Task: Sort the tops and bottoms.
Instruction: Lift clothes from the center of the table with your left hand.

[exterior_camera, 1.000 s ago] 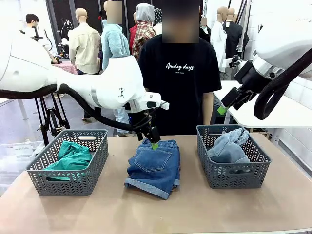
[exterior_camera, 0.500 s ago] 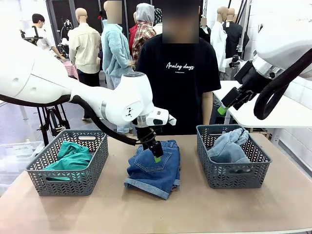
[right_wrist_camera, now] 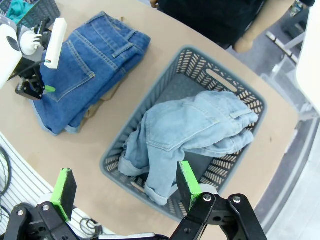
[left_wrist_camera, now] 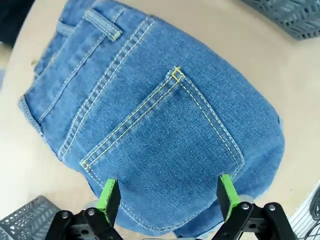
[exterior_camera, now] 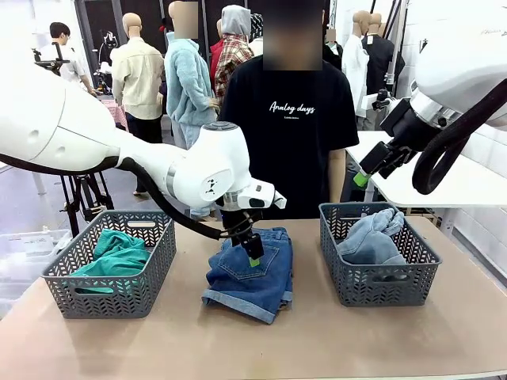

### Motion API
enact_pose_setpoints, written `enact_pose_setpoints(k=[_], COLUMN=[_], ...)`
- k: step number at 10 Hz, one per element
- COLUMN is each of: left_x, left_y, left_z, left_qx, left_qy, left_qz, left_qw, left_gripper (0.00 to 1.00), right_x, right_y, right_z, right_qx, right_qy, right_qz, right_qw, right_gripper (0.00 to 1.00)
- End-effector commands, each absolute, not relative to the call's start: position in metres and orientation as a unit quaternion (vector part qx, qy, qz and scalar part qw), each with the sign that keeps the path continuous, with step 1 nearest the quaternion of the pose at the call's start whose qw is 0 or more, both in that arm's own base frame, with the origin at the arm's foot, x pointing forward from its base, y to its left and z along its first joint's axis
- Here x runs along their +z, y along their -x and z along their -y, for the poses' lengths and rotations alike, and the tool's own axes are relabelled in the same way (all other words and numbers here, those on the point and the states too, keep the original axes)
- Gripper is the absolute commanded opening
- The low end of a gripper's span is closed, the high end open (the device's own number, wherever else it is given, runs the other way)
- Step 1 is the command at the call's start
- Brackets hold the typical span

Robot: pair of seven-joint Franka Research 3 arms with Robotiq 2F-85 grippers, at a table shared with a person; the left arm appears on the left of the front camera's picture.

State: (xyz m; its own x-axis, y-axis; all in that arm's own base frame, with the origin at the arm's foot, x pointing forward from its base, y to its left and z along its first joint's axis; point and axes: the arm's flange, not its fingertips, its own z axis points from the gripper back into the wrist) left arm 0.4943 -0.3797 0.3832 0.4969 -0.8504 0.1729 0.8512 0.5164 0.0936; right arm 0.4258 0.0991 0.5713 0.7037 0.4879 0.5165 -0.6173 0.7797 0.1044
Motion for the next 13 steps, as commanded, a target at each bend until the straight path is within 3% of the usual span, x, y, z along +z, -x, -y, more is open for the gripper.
enact_pose_setpoints(k=[1, 2, 3, 7, 8, 13], left_x=[0.379, 0.378, 0.380, 0.375, 0.375, 0.396], left_y=[-0.499, -0.500, -0.502, -0.499, -0.498, -0.497], left_z=[0.384, 0.385, 0.386, 0.382, 0.383, 0.374], left_qx=[-0.495, -0.499, -0.504, -0.500, -0.499, -0.456], left_qy=[0.003, 0.001, -0.001, 0.004, 0.004, 0.007], left_qz=[0.067, 0.059, 0.060, 0.059, 0.060, 0.073], left_qw=[0.866, 0.865, 0.862, 0.864, 0.864, 0.887], left_gripper=[1.00, 0.96, 0.83, 0.06, 0.00, 0.00], right_x=[0.570, 0.570, 0.570, 0.570, 0.570, 0.570], right_y=[-0.424, -0.424, -0.424, -0.424, -0.424, -0.424], right_z=[-0.100, -0.100, -0.100, -0.100, -0.100, -0.100], right_qx=[0.297, 0.297, 0.297, 0.297, 0.297, 0.297], right_qy=[-0.128, -0.128, -0.128, -0.128, -0.128, -0.128], right_qz=[0.233, 0.233, 0.233, 0.233, 0.233, 0.233], right_qw=[0.917, 0.917, 0.917, 0.917, 0.917, 0.917], right_gripper=[1.00, 1.00, 1.00, 1.00, 1.00, 1.00])
